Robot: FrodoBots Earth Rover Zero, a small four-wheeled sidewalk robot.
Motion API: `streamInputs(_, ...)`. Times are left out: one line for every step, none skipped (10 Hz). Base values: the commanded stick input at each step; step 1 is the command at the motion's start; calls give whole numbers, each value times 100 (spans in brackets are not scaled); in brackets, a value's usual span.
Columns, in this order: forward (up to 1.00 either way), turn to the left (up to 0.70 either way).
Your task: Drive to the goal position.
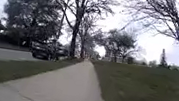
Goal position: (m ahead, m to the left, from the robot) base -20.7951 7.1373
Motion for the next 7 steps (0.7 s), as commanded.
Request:
streamInputs(70,0)
streamInputs(70,0)
streamInputs(70,0)
streamInputs(70,0)
streamInputs(70,0)
streamInputs(70,0)
streamInputs(70,0)
